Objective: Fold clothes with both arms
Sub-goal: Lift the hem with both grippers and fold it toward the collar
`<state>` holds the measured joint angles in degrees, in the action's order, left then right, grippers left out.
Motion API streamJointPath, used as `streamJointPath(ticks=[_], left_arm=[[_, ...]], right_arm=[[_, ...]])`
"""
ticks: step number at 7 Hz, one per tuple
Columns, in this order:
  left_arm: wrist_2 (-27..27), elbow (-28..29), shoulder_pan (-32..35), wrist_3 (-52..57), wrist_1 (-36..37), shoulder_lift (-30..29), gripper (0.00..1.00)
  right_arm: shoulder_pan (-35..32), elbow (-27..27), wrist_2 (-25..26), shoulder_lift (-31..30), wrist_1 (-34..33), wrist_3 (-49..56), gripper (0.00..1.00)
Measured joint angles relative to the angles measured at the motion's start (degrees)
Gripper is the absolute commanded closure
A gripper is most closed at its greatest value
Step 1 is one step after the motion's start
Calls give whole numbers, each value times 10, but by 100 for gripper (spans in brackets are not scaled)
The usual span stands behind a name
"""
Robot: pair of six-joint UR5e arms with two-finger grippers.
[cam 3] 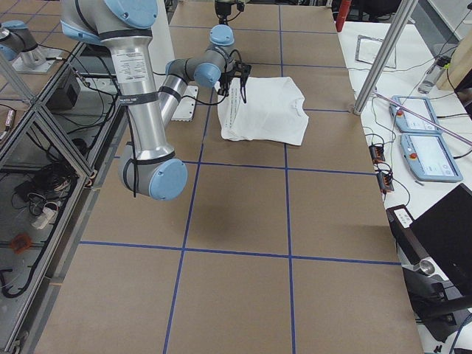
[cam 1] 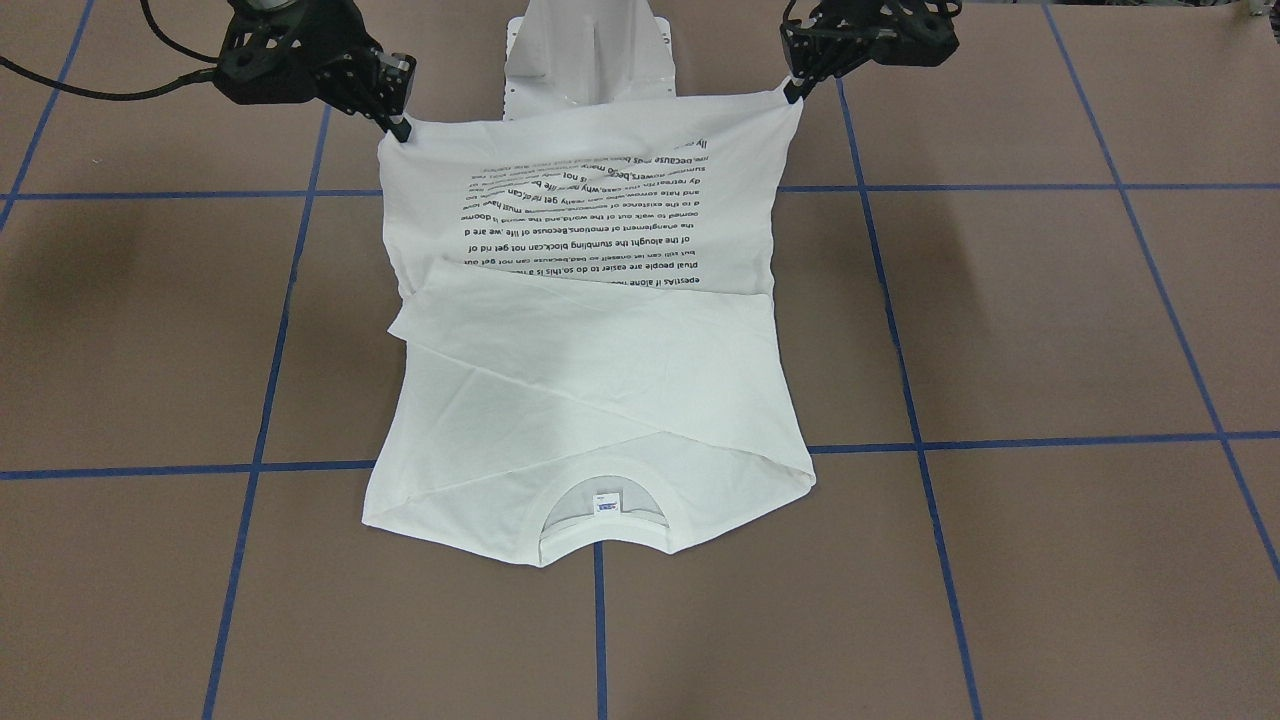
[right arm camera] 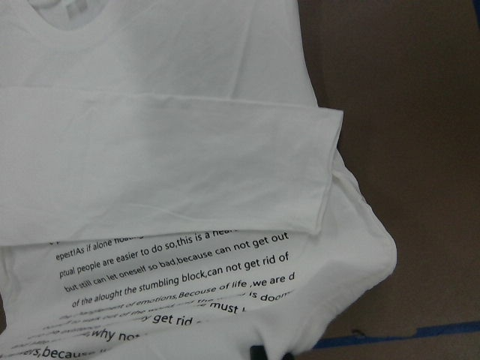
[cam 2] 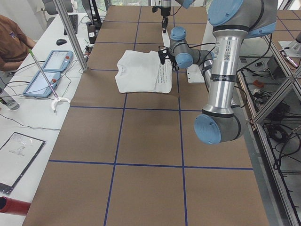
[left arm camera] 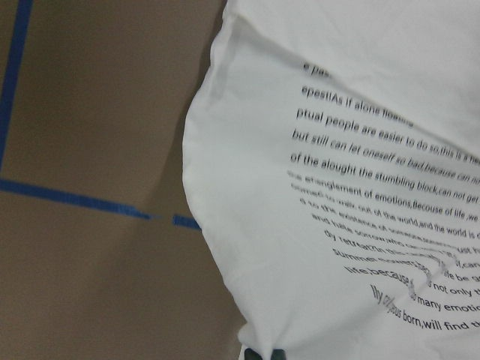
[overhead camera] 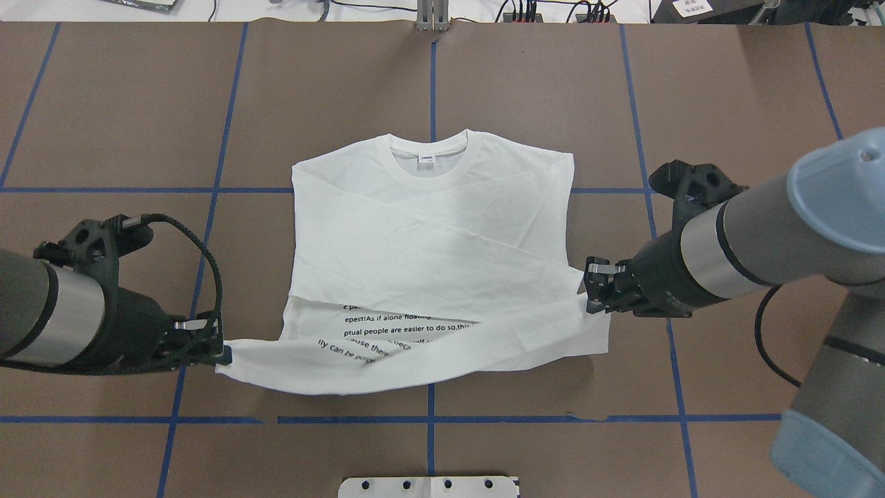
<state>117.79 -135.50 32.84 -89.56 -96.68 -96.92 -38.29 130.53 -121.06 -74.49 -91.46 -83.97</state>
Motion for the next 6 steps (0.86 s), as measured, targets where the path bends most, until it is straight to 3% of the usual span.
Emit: streamJointPath(ticks=[2, 6], left_arm=[[20, 78, 69, 14, 1, -71, 100], [20, 305, 150, 66, -39, -208, 100]], right_arm=[[-107, -72, -74, 35, 3, 77, 100], [-165, -278, -91, 163, 16, 144, 100]])
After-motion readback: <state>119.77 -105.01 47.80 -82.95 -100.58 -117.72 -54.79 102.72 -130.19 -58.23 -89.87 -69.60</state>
